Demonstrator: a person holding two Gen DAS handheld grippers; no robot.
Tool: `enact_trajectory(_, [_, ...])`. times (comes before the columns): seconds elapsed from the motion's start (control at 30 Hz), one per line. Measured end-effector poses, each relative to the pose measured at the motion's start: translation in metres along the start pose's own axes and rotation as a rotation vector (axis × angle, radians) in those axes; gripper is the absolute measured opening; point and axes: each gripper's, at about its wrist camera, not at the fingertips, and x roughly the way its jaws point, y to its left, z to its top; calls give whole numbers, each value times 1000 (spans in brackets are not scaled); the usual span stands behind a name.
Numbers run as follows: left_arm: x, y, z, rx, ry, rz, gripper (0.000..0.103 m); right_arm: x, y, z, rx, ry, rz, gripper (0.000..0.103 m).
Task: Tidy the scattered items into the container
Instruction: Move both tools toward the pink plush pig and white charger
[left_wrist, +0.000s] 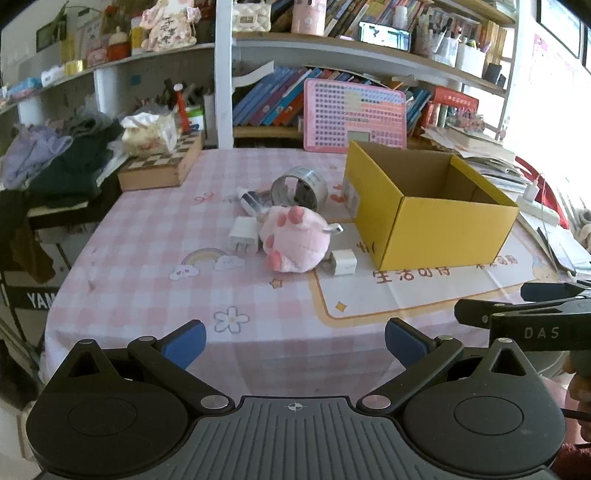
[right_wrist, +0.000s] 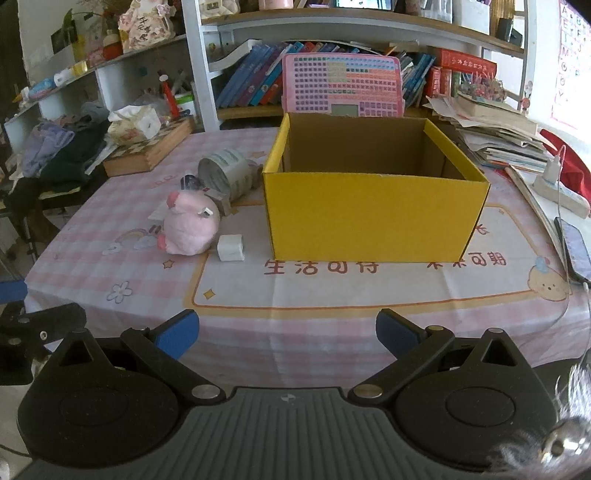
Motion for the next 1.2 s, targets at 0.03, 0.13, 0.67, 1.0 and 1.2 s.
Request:
enact_trajectory(0.03, [0,0,0,1,0,7,103,-1,0,0,1,3,-11,103])
enact_trajectory(0.13, [-1,1,1,-6,3,22,103,-5,-1,-1,15,17,-42,103])
enact_trajectory(0.67, [-2,-15,-2,-24,8,28,103,-10,-10,0,-31,-4,19,101])
enact_trajectory(1.0, [-1,-44,4,-54,5,66,103,-4,-33,13,-97,18,121,101])
enact_trajectory(1.2, [-6,-60,-1,-64,8,99,103,-5,-44,8,-132,12,166,96])
